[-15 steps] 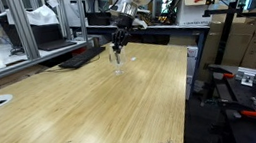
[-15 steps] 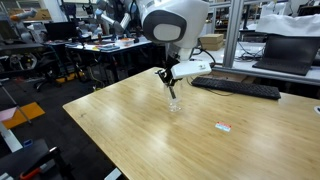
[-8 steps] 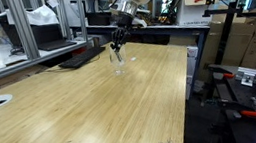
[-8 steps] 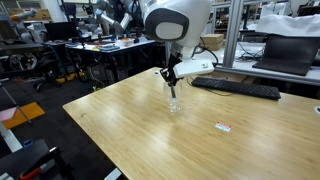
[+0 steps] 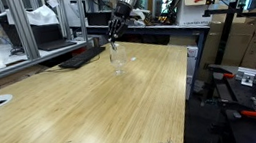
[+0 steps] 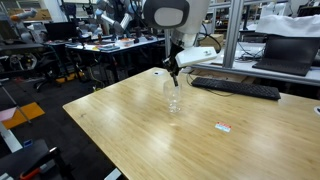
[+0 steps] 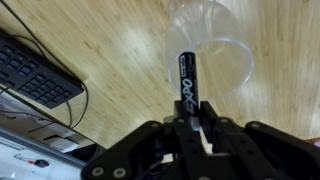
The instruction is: Remove the marker from the wine glass and place it on the table
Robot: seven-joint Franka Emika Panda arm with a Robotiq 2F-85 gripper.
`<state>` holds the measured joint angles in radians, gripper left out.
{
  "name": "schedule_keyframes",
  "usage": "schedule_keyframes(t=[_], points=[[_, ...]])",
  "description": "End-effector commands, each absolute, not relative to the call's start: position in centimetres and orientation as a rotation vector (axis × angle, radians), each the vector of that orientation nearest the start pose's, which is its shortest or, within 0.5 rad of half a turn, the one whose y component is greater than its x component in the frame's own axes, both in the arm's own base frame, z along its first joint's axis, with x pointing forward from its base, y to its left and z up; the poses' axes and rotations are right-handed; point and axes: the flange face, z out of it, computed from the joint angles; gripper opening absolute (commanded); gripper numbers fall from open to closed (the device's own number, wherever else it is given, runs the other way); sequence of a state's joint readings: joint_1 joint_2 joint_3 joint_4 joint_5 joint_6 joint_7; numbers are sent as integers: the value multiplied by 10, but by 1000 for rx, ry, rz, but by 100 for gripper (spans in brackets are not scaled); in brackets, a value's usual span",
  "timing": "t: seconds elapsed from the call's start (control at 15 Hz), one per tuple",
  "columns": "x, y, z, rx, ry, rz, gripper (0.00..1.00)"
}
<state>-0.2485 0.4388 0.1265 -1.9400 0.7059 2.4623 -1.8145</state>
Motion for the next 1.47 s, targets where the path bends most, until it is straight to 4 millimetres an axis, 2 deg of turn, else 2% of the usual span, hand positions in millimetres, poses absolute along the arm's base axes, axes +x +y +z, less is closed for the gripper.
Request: schedule_keyframes(t=[0.0,0.13,0.27,0.33,0.47,0.6,0.67,1.07,1.4], points=[[615,-81,305,-2343,-1503,-758,5],[606,-88,334,-2368,-1442,-755,5],[591,-114,356,-2509,-1296,-716,5],[583,-129,364,-2583,-1220,-696,5],[568,-160,365,-2710,-1096,-637,5],[560,-174,349,-2803,-964,-532,5],[559,-177,334,-2840,-898,-470,5],[563,-164,243,-3029,-514,-107,5],[568,-163,188,-3094,-155,194,5]])
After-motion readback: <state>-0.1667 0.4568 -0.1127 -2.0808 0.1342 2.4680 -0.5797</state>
